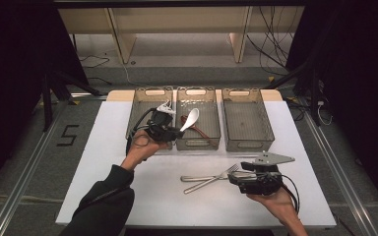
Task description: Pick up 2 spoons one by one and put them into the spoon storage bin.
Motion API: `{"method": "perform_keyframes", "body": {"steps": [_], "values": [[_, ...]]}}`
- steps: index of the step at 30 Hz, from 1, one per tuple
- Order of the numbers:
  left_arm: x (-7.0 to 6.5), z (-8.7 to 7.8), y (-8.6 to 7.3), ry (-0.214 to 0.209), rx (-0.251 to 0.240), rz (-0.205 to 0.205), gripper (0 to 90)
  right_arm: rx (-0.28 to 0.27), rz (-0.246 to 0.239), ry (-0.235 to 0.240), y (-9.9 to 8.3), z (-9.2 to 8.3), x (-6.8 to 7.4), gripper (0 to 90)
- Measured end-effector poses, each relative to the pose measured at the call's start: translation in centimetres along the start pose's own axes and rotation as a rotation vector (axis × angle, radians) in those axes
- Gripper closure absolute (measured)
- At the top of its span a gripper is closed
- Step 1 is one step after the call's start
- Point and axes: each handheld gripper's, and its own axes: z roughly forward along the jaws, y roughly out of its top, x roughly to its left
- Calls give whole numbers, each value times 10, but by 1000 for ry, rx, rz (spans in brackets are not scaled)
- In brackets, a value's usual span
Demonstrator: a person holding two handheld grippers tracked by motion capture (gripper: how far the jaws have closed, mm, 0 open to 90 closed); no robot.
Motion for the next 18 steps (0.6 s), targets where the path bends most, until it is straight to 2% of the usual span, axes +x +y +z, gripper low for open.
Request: {"method": "perform_keyframes", "body": {"steps": [8, 18], "values": [[9, 15, 11, 26, 0, -25, 758, 1, 0, 2, 0, 1, 0, 318], [12, 33, 20, 43, 16, -43, 757, -4, 1, 1, 0, -1, -1, 318]]}}
